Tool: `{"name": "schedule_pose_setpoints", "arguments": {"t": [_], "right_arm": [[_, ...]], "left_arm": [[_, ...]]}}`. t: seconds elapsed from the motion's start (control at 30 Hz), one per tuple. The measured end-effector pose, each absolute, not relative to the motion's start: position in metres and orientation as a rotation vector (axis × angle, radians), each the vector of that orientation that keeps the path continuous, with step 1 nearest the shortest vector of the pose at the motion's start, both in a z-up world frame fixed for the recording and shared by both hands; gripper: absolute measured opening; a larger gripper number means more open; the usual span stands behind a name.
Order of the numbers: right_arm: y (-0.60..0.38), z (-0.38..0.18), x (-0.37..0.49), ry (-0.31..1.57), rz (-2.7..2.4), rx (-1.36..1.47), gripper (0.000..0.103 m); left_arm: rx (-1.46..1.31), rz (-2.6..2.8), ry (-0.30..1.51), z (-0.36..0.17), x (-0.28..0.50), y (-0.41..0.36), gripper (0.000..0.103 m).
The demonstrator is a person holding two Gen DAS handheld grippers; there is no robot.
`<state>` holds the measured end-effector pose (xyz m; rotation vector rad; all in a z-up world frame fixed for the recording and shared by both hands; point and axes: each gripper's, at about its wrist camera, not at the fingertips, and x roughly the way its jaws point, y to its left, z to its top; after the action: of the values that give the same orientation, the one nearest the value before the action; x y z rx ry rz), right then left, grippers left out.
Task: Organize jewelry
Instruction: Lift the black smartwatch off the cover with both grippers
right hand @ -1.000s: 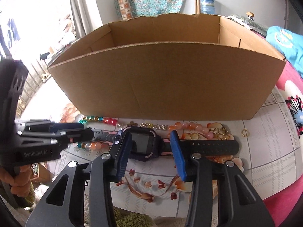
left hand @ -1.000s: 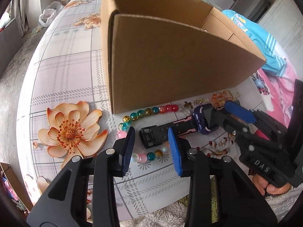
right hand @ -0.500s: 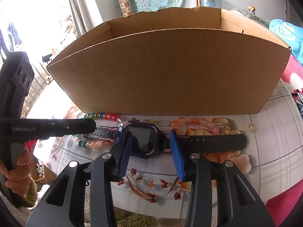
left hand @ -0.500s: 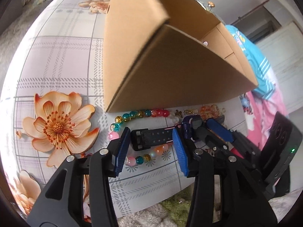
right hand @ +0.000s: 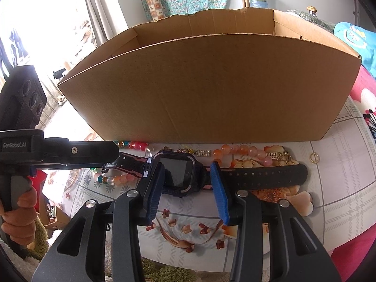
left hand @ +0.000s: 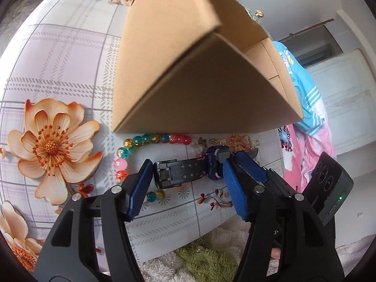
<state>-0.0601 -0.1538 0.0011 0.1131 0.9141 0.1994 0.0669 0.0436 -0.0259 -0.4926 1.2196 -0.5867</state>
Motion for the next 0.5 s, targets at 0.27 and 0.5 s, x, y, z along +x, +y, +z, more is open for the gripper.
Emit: {"name": "schedule_pose_setpoints", "arguments": {"t": [0.27, 0.5], "right_arm": [[-0.159, -0.004, -0.057, 0.929, 0.209, 0.158, 0.040], [-0.160, -0.007, -0.057, 0.919, 0.210, 0.162, 0.040]], "left_arm": [[-0.352, -0.572, 1.154, -0.016, 0.061, 0.023, 0.045], [-0.282, -0.567, 1.164, -0.021, 0.060, 0.004, 0.042]]}}
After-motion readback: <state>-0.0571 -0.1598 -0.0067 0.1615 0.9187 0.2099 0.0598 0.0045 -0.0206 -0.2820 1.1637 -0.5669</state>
